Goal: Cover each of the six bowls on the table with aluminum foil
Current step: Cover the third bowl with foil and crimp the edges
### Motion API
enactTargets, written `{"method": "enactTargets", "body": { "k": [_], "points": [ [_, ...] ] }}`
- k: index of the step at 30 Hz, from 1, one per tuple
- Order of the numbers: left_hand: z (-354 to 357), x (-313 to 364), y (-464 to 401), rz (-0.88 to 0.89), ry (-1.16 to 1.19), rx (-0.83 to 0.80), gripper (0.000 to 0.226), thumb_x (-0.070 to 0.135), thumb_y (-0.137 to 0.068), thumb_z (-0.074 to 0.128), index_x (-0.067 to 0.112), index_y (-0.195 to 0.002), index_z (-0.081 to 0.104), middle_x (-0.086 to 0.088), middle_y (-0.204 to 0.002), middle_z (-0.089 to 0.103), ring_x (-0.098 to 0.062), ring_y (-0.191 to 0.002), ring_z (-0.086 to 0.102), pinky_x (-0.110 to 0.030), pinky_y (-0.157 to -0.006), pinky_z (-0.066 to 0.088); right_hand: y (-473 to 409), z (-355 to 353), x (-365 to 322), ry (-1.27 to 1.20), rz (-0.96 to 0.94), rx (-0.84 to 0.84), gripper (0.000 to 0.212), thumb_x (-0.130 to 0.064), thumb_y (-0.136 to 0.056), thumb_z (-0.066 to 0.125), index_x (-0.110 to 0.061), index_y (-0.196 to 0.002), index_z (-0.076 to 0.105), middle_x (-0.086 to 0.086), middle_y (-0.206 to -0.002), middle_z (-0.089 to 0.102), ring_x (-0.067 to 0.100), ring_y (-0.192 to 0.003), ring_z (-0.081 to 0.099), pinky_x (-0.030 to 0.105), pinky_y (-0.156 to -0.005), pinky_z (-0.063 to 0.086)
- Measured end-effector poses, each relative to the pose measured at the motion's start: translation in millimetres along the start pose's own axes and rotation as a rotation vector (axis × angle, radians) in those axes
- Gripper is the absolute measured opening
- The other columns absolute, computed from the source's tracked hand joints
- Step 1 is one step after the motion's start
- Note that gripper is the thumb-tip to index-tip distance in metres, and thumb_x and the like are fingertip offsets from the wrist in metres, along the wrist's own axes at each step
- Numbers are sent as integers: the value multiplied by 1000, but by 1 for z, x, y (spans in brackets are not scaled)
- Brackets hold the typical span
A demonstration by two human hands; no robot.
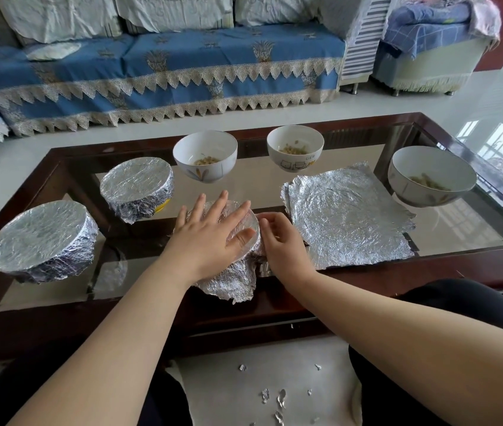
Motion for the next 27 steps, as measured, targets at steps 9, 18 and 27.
{"method": "enactTargets", "body": {
  "k": [9, 18, 27],
  "points": [
    [4, -3, -3, 0, 1, 25, 74, 81, -79, -11, 59, -149, -9, 10, -165, -16, -27, -152, -13, -52, -121, -5, 8, 1, 8, 58, 22, 61, 21, -31, -100, 47, -30, -80, 47, -10, -64, 50, 5, -55, 45, 27, -61, 39],
    [3, -3, -3, 0, -13, 32, 74, 77, -78, -11, 58, -149, -9, 10, -166, -14, -27, -153, -9, -51, -121, -2, 7, 1, 0, 191, -117, 98, 10, -20, -101, 46, -22, -92, 47, -4, -86, 56, 11, -78, 51, 23, -70, 34],
    [3, -3, -3, -4, -7, 41, 68, 77, -85, -8, 58, -150, -6, 10, -166, -12, -27, -153, -7, -52, -121, 0, -1, 6, 4, 148, -88, 59, 9, -18, -102, 44, -22, -93, 44, -10, -84, 51, 0, -72, 47, 21, -71, 38]
  ]
}}
Point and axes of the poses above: each hand's wrist, its own y-axis away from the middle knuckle, its own z-axis out of the palm, x = y × z, the point moved 9 cm from there along -y, towards the middle knuckle
